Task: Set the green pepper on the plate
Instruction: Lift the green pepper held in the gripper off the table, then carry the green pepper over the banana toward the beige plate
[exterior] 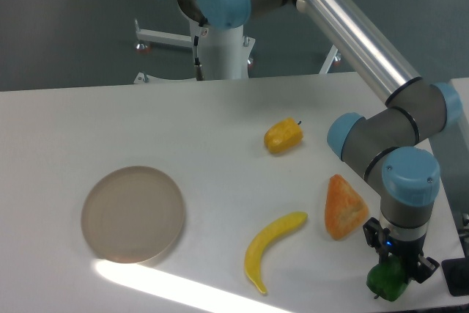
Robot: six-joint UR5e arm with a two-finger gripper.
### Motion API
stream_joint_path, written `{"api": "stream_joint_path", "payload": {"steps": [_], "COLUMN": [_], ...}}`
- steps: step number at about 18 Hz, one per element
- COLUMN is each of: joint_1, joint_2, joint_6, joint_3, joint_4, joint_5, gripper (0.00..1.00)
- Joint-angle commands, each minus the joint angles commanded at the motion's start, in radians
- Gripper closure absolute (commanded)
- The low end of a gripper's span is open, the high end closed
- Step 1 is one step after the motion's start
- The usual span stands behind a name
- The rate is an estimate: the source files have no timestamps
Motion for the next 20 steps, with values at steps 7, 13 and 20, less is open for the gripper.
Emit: {"api": "stream_joint_path", "payload": {"steps": [7,13,20], "joint_1": [-0.026,-0.077,-0.196], "joint_2": [0.017,0.162,0.354], "joint_6": [-0.012,-0.116,-0.357], "joint_3": [-0.003,-0.196,-0.405], "joint_4": [-0.011,-0.071,-0.075], "joint_5": [-0.006,-0.037,-0.123], "gripper": [0.64,0.65,0.66]}}
